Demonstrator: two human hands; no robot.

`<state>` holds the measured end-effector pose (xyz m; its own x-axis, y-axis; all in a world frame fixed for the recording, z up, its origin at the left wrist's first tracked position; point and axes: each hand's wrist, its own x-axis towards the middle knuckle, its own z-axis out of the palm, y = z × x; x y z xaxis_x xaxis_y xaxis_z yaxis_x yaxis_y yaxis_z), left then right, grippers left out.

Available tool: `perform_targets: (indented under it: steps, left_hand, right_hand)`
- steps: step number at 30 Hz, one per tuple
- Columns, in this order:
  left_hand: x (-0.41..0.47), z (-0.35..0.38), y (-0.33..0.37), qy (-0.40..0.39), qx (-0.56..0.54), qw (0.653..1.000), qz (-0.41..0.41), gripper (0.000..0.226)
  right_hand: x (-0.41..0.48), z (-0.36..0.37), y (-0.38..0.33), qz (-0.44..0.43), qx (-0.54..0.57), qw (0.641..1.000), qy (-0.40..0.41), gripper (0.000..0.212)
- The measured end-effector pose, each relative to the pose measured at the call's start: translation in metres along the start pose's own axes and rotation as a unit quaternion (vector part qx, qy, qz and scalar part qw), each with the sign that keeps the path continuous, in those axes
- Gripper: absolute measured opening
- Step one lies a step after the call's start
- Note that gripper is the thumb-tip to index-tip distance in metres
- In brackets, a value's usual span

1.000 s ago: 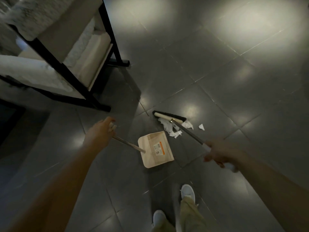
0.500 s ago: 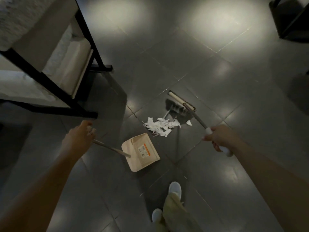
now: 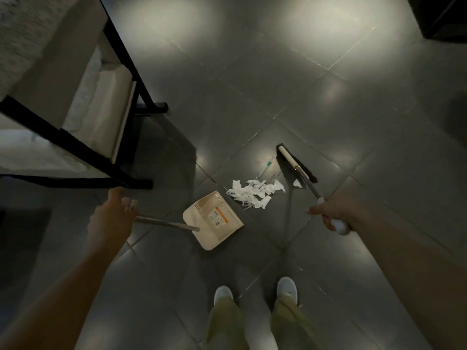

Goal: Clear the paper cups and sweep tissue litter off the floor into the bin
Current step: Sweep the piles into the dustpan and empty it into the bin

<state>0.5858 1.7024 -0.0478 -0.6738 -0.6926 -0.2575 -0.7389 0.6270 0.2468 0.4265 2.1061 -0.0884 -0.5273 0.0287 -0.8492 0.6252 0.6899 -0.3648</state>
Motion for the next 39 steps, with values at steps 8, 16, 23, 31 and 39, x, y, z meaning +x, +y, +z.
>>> perform_targets:
  steps: [8,16,23,31,39]
  left_hand:
    - [0.058,-0.009,0.014,-0.040,-0.010,0.997,0.063,0.054]
    - [0.092,-0.010,0.033,-0.048,-0.046,0.995,0.080,0.062]
    - [0.090,-0.014,0.040,-0.047,-0.034,0.996,0.073,0.063]
    - [0.079,-0.025,0.015,-0.056,0.006,0.992,0.117,0.044]
    - [0.061,-0.023,0.007,-0.059,0.015,0.991,0.120,0.034]
  right_hand:
    - [-0.033,0.071,-0.051,-0.017,-0.032,0.999,-0.038,0.043]
    - [-0.088,0.134,-0.076,-0.031,-0.061,0.992,-0.105,0.025]
    - [-0.116,0.116,-0.078,0.067,0.134,0.970,-0.190,0.043]
    - [-0.157,0.091,-0.078,0.053,0.161,0.973,-0.158,0.052]
    - [-0.154,0.094,-0.063,0.010,0.107,0.992,-0.064,0.049]
